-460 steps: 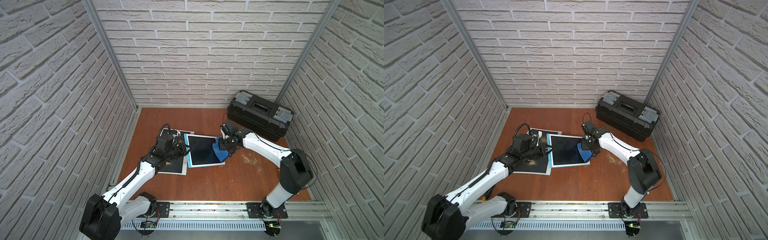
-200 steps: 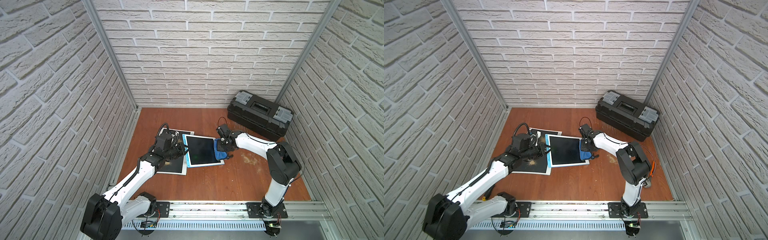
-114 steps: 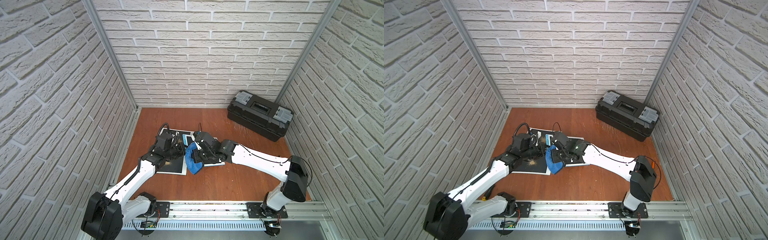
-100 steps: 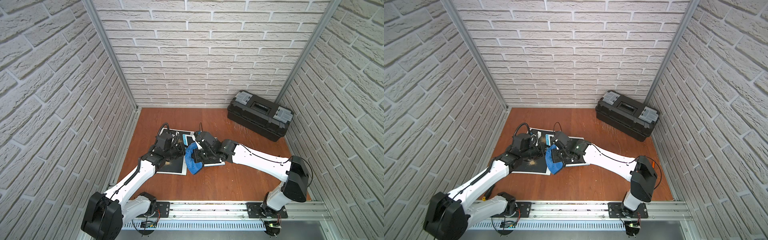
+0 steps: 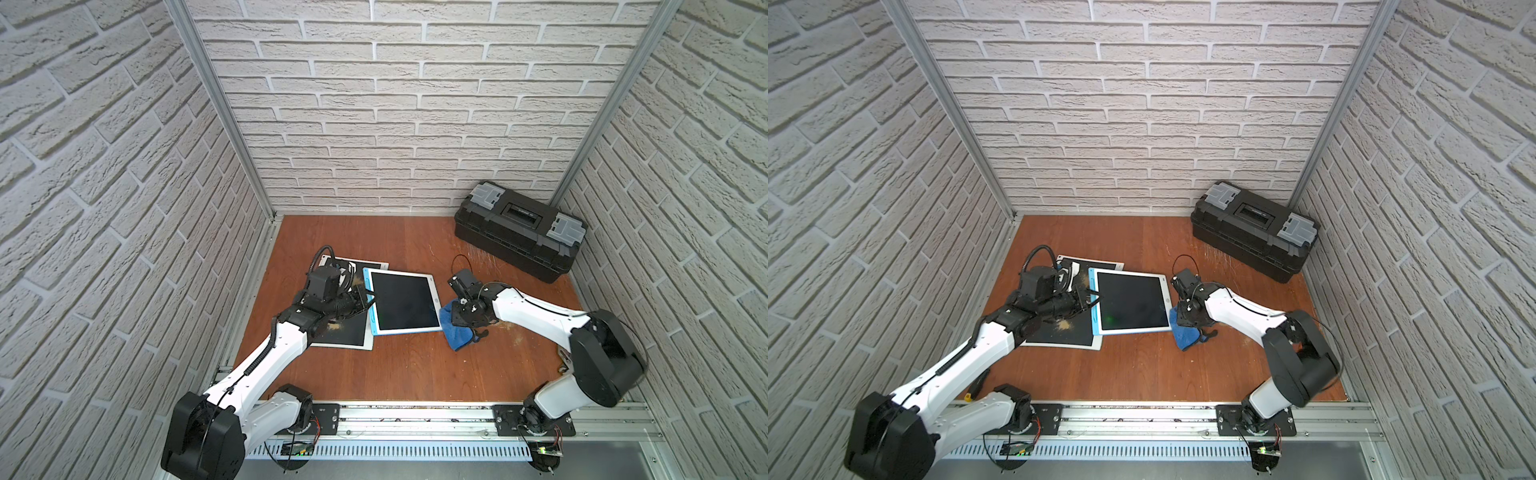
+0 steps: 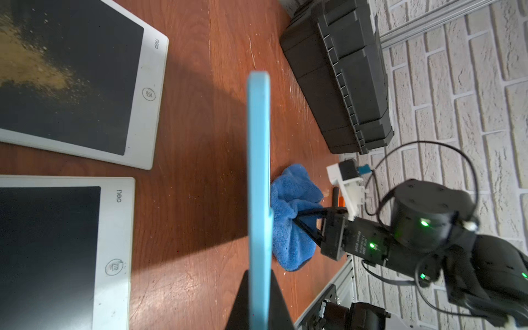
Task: Wipe the drawing tablet
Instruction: Wipe the dirt from the drawing tablet, then place the drawing tablet at the center of the board.
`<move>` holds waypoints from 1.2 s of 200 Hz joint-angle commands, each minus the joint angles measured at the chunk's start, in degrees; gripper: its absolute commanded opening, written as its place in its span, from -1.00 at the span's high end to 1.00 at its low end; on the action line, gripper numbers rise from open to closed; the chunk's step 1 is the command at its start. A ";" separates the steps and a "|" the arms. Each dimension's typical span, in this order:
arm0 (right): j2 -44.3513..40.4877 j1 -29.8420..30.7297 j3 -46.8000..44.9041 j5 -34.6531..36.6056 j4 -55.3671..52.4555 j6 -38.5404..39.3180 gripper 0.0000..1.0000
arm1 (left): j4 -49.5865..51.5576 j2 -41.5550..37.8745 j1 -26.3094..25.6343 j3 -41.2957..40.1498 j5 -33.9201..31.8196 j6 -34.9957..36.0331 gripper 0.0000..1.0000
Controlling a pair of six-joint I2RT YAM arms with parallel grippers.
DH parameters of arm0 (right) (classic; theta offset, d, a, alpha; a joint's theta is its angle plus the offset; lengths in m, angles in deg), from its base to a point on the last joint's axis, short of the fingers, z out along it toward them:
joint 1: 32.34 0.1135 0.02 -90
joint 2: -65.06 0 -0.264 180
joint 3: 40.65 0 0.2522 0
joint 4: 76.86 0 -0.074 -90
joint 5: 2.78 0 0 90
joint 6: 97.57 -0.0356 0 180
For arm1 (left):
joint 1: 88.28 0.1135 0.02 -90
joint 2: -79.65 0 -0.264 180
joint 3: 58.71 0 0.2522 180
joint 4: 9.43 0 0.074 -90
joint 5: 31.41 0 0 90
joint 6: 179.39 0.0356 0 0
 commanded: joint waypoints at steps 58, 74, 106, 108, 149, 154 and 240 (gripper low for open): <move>-28.37 0.28 13.85 19.68 -15.17 7.18 0.95 | -17.43 9.45 8.53 10.08 15.71 5.09 1.00; -30.21 -0.05 13.46 23.37 -15.81 7.83 0.95 | -17.45 16.82 8.49 16.23 16.42 5.87 1.00; -29.45 -2.11 12.86 26.03 -18.62 7.44 0.95 | -21.96 34.73 8.73 30.72 22.51 2.82 1.00; -29.45 -2.29 12.74 25.94 -18.63 7.42 0.95 | -21.91 35.73 8.75 31.88 22.86 2.39 1.00; -30.70 -4.87 10.57 22.98 -18.07 7.84 0.95 | -15.34 56.76 9.04 54.26 27.31 0.63 1.00; -30.92 -5.09 10.23 22.39 -17.87 7.84 0.95 | -11.80 59.10 9.19 57.74 27.40 2.20 1.00; -31.87 -6.16 7.80 18.06 -16.79 7.68 0.95 | 23.03 89.81 12.85 101.15 30.00 12.65 1.00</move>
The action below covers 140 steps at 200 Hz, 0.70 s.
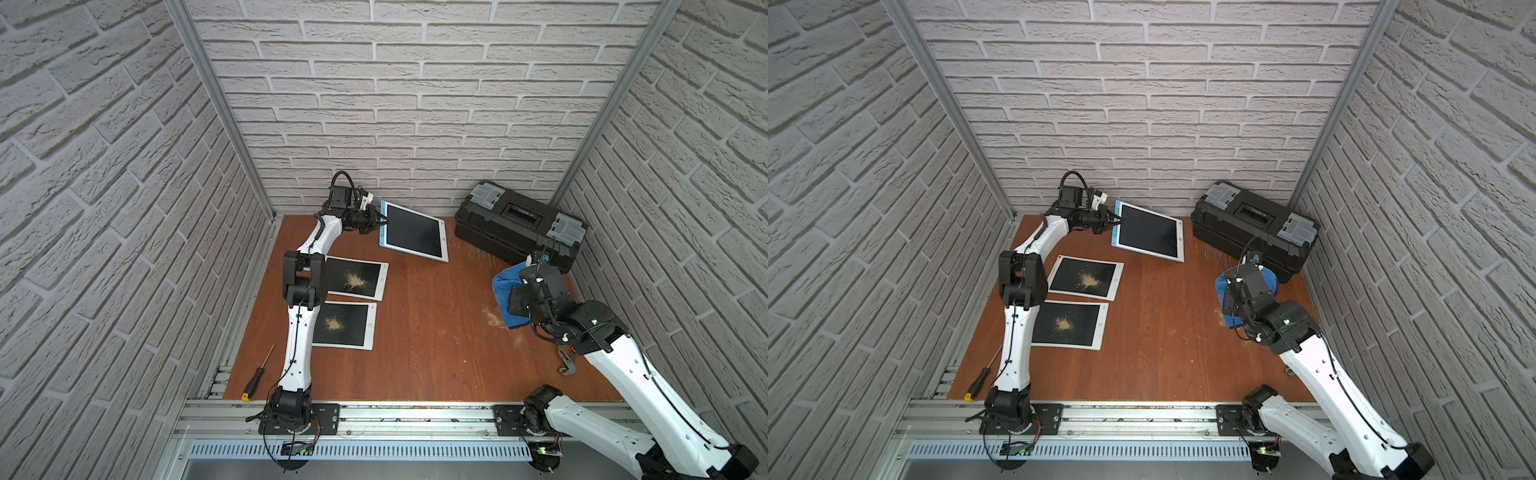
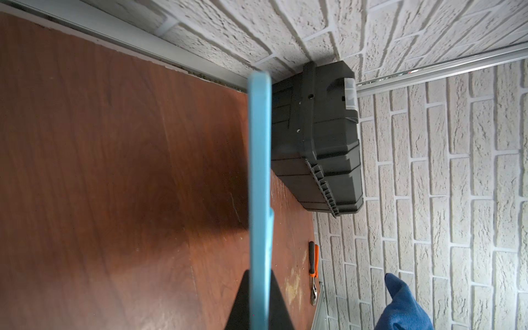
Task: Wipe the drawing tablet
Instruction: Place the drawing tablet at the center of the board.
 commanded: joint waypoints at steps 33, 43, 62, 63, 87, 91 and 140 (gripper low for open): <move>-0.41 -0.47 -2.10 -1.52 2.73 0.22 0.95 | -0.86 5.56 1.26 2.48 -1.50 -3.63 0.95; -0.07 -0.43 -2.23 -1.88 3.07 0.27 0.95 | -2.24 6.28 1.23 2.32 -2.04 -4.63 0.94; 0.20 -0.43 -2.74 -2.29 3.48 0.31 0.95 | -2.88 8.38 1.22 4.24 -2.53 -5.41 0.90; 0.16 -0.43 -2.78 -2.27 3.50 0.31 0.95 | -2.89 8.45 1.22 4.46 -2.52 -5.41 0.90; -0.08 -0.51 -4.08 -2.44 4.02 0.22 0.95 | -0.36 13.01 1.68 10.80 -2.09 -5.14 0.82; -0.17 -0.52 -4.40 -2.75 4.22 0.19 0.95 | -0.19 13.44 1.75 11.40 -2.07 -5.07 0.81; 1.04 -0.52 -7.37 -4.42 6.89 -0.03 0.95 | 1.93 14.15 2.49 12.14 -4.37 -1.54 0.32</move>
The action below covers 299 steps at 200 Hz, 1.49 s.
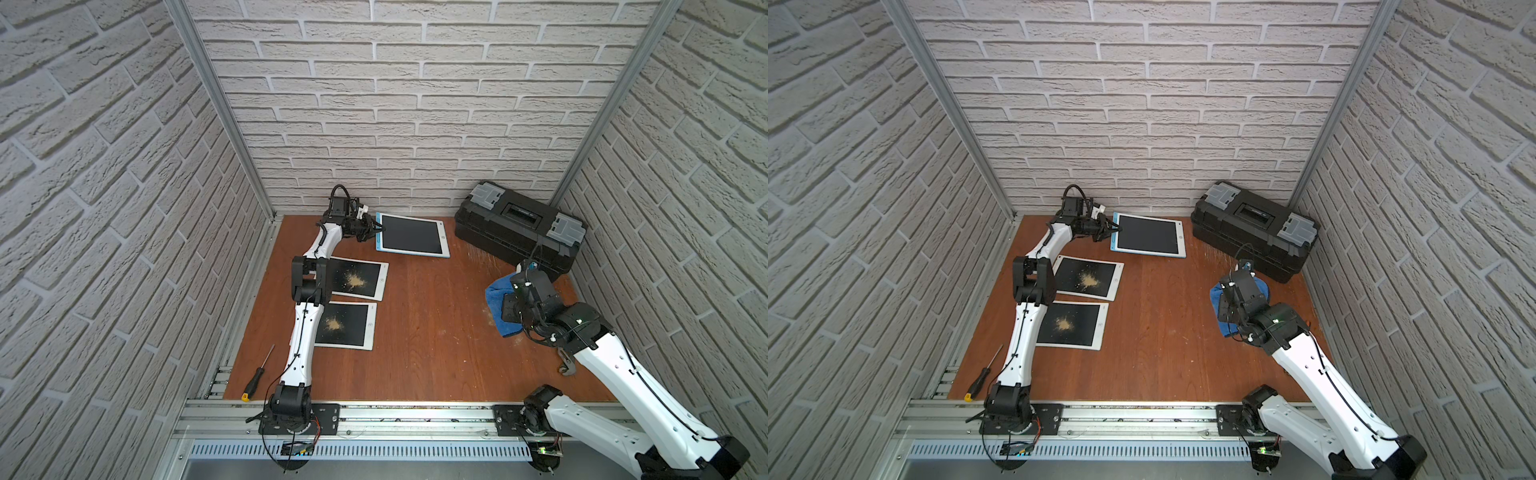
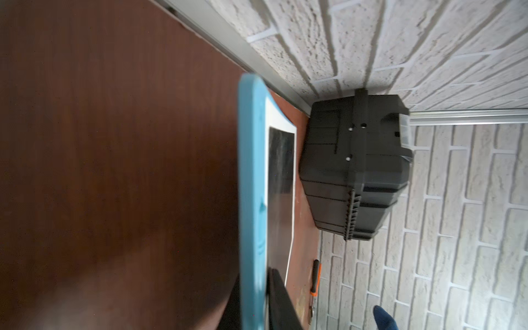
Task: Wipe the drawing tablet
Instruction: Place the drawing tablet at the center of the board, then move the drawing tablet to the center of the board.
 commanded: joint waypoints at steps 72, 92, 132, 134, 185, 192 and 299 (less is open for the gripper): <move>4.21 -0.25 -0.73 -4.82 4.34 -0.26 0.95 | 19.16 -11.07 1.97 1.68 -25.76 20.93 -0.96; 5.26 -0.27 -1.00 -5.91 5.33 -0.71 0.95 | 26.53 -17.95 1.26 1.29 -42.10 28.12 -0.96; 8.84 0.08 -2.07 -10.79 9.99 -0.74 0.95 | 12.63 -47.63 -6.53 -29.78 -73.36 36.46 -0.96; 9.28 0.11 -2.00 -11.02 10.17 -0.64 0.95 | 10.88 -49.49 -6.61 -31.83 -73.00 36.28 -0.96; 24.43 8.41 4.64 -15.42 15.85 1.06 0.95 | 6.98 -75.36 -0.76 -60.56 -57.13 23.52 -0.96; 26.97 10.33 6.17 -14.42 16.38 0.98 0.95 | 7.80 -77.58 -1.08 -63.14 -56.99 23.24 -0.96; 50.51 17.70 16.68 -25.42 25.79 -2.31 0.95 | 10.47 -88.91 15.55 -94.61 -43.90 13.10 -0.96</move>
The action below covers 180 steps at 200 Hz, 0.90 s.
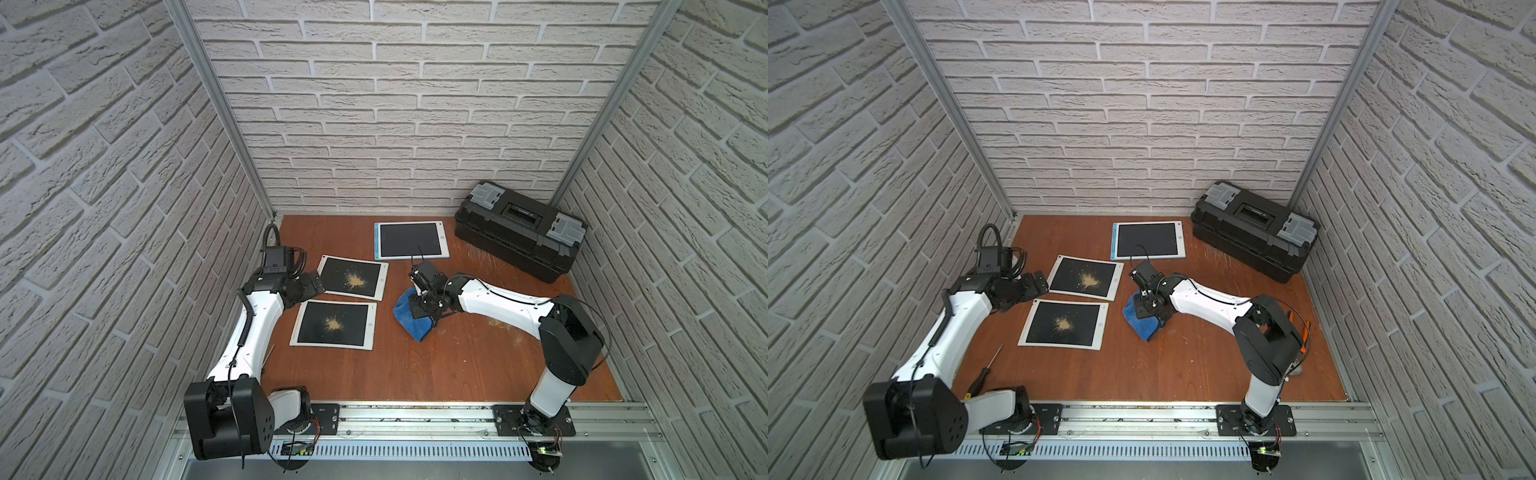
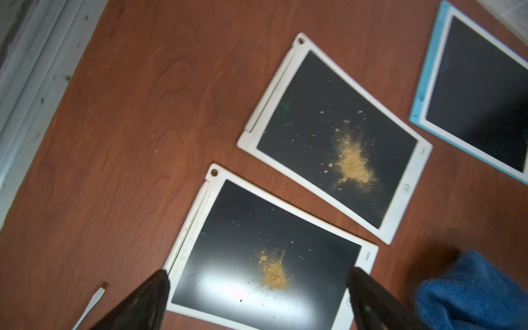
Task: Wipe the drawing tablet
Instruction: Move the drawing tablet to the center of the board.
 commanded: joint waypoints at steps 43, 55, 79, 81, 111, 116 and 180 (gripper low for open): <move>3.54 0.65 0.60 -4.56 5.69 -2.11 0.95 | -6.47 6.79 4.41 -4.63 11.56 -5.21 -0.89; 3.53 0.64 -0.26 -4.56 6.60 -2.36 0.95 | -6.54 8.58 4.83 -4.75 11.63 -5.19 -0.86; 3.54 0.63 -1.34 -3.93 7.58 -2.44 0.95 | -4.03 10.18 4.83 -3.79 6.46 -4.59 -0.84; 3.54 0.63 -1.31 -3.88 7.61 -2.46 0.95 | -3.91 10.17 4.88 -3.74 5.73 -4.64 -0.85; 3.19 0.63 -2.18 -3.58 8.39 -2.42 0.95 | -3.05 11.65 4.91 -3.31 1.99 -4.65 -0.85; 3.09 0.63 -2.19 -3.68 8.56 -2.45 0.95 | -2.97 12.09 4.83 -3.30 1.62 -4.67 -0.85; 1.98 0.61 -3.74 -4.03 9.47 -2.48 0.95 | -4.78 14.96 4.91 -4.43 -2.27 -8.29 -0.85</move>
